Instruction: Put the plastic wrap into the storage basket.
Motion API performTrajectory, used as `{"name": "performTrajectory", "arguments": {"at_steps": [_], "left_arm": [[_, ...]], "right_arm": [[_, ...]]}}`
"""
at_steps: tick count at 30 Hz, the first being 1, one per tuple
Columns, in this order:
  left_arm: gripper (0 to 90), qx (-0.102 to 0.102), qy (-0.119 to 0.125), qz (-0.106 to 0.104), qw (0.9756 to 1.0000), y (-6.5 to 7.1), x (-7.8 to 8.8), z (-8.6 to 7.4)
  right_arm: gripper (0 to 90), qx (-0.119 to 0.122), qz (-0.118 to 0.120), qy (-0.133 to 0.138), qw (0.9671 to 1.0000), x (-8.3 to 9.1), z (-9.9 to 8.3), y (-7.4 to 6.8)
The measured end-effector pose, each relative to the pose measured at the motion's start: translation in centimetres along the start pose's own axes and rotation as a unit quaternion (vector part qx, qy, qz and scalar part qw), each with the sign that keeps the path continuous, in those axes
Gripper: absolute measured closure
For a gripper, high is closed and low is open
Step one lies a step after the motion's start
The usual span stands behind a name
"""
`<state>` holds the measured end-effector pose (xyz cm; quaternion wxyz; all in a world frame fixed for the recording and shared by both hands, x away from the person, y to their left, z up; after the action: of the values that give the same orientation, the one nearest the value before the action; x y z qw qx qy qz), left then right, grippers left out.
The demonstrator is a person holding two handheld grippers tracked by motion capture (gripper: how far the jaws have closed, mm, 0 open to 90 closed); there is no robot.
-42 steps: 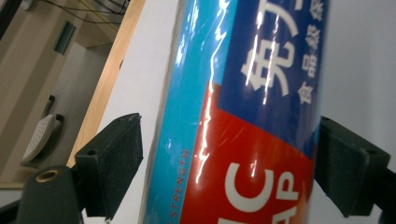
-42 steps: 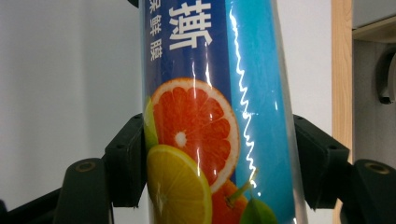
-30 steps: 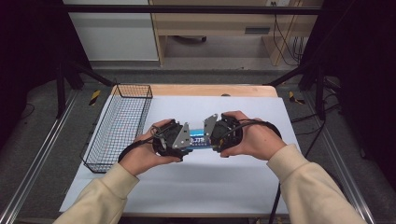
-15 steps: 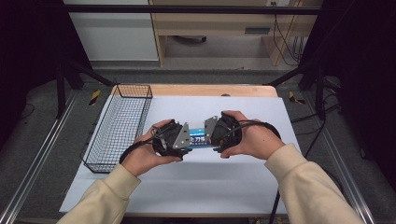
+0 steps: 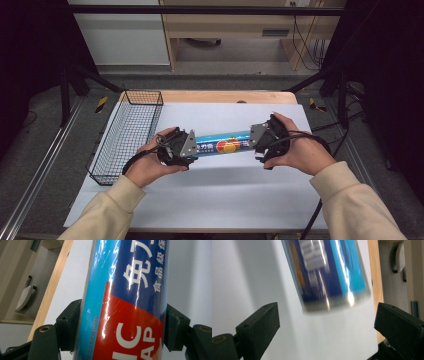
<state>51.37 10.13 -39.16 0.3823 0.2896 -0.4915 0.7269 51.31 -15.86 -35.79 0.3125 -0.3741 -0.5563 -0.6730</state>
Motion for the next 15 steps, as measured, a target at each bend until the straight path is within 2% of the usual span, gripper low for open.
{"name": "performTrajectory", "arguments": {"at_steps": [1, 2, 4, 5, 6, 7, 8, 10, 11, 12, 15], "left_arm": [[28.7, 0.000, 0.000, 0.000, 1.0000, 0.0, 0.0, 0.0], [28.7, 0.002, -0.001, 0.002, 1.0000, -0.1, 0.1, -0.1], [28.7, 0.007, -0.001, 0.005, 1.0000, -0.3, 0.3, -0.3], [28.7, 0.007, -0.001, 0.005, 1.0000, -0.3, 0.3, -0.3], [28.8, 0.013, -0.001, 0.008, 0.9999, -0.4, 0.5, -0.5], [28.7, 0.013, -0.001, 0.008, 0.9999, -0.4, 0.5, -0.5], [28.7, 0.022, 0.000, 0.013, 0.9997, -0.7, 0.8, -0.7], [28.8, 0.032, -0.002, 0.017, 0.9994, -0.9, 1.2, -0.9], [28.8, 0.032, -0.002, 0.017, 0.9994, -0.9, 1.2, -0.9], [28.9, 0.044, -0.001, 0.022, 0.9988, -1.1, 1.4, -1.1], [28.9, 0.056, 0.001, 0.027, 0.9980, -1.5, 1.9, -1.4]], "right_arm": [[6.5, 0.000, 0.000, 0.000, 1.0000, 0.0, 0.0, 0.0], [6.3, -0.022, 0.000, -0.008, 0.9997, -0.6, -1.1, 0.2], [6.3, -0.051, -0.001, -0.008, 0.9987, -1.3, -2.1, 0.2], [6.3, -0.051, -0.001, -0.008, 0.9987, -1.3, -2.1, 0.2], [6.6, -0.088, -0.005, -0.007, 0.9961, -2.0, -2.8, 0.0], [6.6, -0.088, -0.005, -0.007, 0.9961, -2.0, -2.8, 0.0], [6.7, -0.121, -0.012, 0.000, 0.9926, -2.9, -3.5, -0.3], [6.7, -0.144, -0.022, 0.008, 0.9893, -3.6, -3.7, -0.6], [6.7, -0.144, -0.022, 0.008, 0.9893, -3.6, -3.7, -0.6], [7.5, -0.175, -0.030, 0.020, 0.9839, -4.5, -4.0, -1.1], [6.9, -0.222, -0.035, 0.038, 0.9736, -5.6, -4.5, -1.6]]}}
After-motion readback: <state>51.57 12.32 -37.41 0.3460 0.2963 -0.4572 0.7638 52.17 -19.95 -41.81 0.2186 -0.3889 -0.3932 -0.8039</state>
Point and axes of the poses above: each handheld gripper's, and its own axes: x roughly backward along the jaws, z roughly out of its top, y roughly to its right, the point moved 4 cm from there along -x, roughly forward along the jaws, and after that the axes turned 11 degrees about -y, right-handed, at the moved point
